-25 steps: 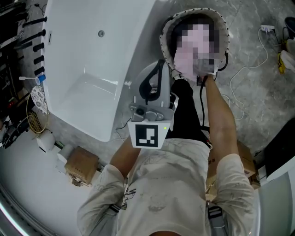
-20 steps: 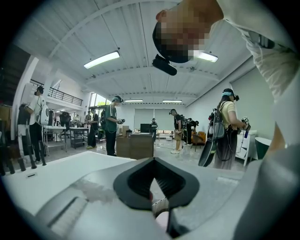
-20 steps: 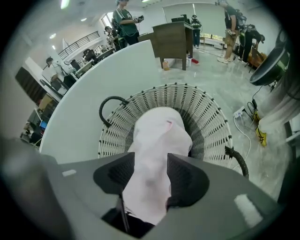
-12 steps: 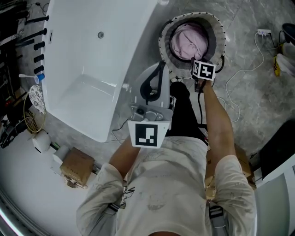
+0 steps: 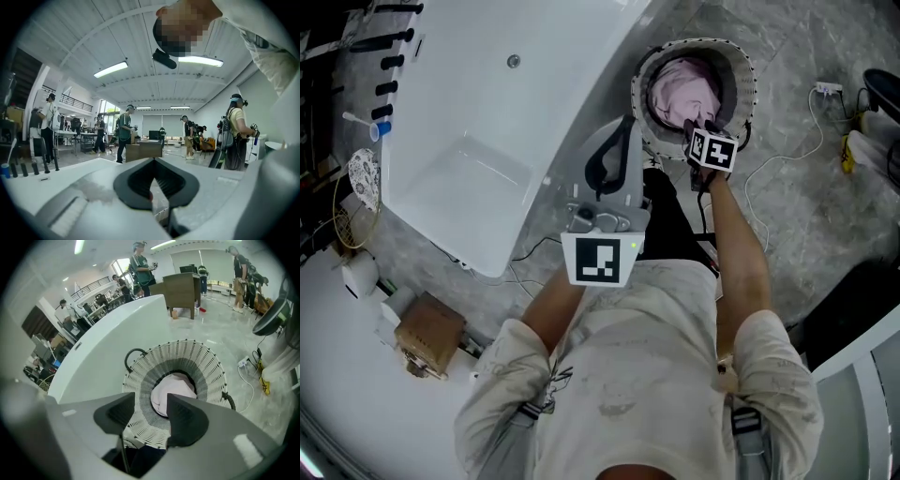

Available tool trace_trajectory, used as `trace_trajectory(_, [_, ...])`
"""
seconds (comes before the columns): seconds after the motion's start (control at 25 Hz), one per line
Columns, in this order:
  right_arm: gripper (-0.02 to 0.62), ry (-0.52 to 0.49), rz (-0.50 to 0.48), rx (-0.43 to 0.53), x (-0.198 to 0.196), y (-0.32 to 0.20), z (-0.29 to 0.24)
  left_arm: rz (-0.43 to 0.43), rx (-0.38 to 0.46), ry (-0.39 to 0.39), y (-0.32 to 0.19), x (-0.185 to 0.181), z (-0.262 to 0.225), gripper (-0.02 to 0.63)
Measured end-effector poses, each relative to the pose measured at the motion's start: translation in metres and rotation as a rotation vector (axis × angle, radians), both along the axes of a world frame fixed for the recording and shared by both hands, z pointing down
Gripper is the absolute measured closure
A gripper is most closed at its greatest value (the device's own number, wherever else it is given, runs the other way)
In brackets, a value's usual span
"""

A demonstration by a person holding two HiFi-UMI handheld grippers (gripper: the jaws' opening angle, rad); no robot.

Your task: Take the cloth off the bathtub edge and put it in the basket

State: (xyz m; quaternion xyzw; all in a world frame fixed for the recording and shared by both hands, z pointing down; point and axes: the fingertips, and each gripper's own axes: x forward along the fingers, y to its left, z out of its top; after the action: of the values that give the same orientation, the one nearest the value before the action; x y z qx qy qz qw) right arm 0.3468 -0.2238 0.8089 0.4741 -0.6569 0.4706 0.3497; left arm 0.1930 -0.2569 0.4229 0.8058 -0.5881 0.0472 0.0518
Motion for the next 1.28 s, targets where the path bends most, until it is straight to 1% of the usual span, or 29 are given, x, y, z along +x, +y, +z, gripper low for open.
trace_trajectory(0.12, [0.377, -0.023, -0.043, 0.039, -0.019, -0.006, -0.022, -0.048, 0.011, -0.009, 0.01, -0.021, -0.011, 0.604])
trace_trajectory(0.32, [0.377, -0.044, -0.145, 0.119, -0.053, -0.017, -0.059, -0.148, 0.029, -0.008, 0.033, -0.058, -0.031, 0.604])
trace_trajectory(0.56, [0.376, -0.085, -0.324, 0.281, -0.116, -0.026, -0.119, -0.27, 0.052, -0.022, 0.068, -0.101, -0.048, 0.604])
trace_trajectory(0.8, [0.376, -0.145, -0.514, 0.418, -0.196, -0.018, -0.182, -0.442, 0.091, -0.035, 0.108, -0.164, -0.068, 0.604])
trace_trajectory(0.92, [0.376, -0.185, -0.604, 0.471, -0.237, -0.007, -0.211, -0.531, 0.112, -0.042, 0.132, -0.196, -0.078, 0.604])
trace_trajectory(1.08, [0.376, -0.242, -0.751, 0.534, -0.291, 0.016, -0.246, -0.66, 0.134, -0.055, 0.169, -0.237, -0.088, 0.604])
trace_trajectory(1.16, [0.376, -0.277, -0.808, 0.574, -0.317, 0.027, -0.268, -0.73, 0.148, -0.057, 0.189, -0.259, -0.093, 0.604])
trace_trajectory(1.28, [0.376, -0.357, -0.886, 0.636, -0.36, 0.045, -0.307, -0.826, 0.171, -0.069, 0.22, -0.288, -0.102, 0.604])
